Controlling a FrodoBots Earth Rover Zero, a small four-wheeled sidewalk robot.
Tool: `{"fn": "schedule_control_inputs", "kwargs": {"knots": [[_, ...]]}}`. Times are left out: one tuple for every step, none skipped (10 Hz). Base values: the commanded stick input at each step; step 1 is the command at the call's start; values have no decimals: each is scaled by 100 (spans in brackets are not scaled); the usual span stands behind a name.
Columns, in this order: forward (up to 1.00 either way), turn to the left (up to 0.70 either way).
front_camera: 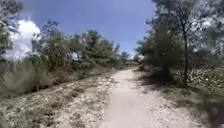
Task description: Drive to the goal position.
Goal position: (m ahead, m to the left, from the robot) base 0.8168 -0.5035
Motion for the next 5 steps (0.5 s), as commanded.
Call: {"fn": "schedule_control_inputs", "kwargs": {"knots": [[50, 0], [50, 0], [50, 0], [50, 0], [50, 0]]}}
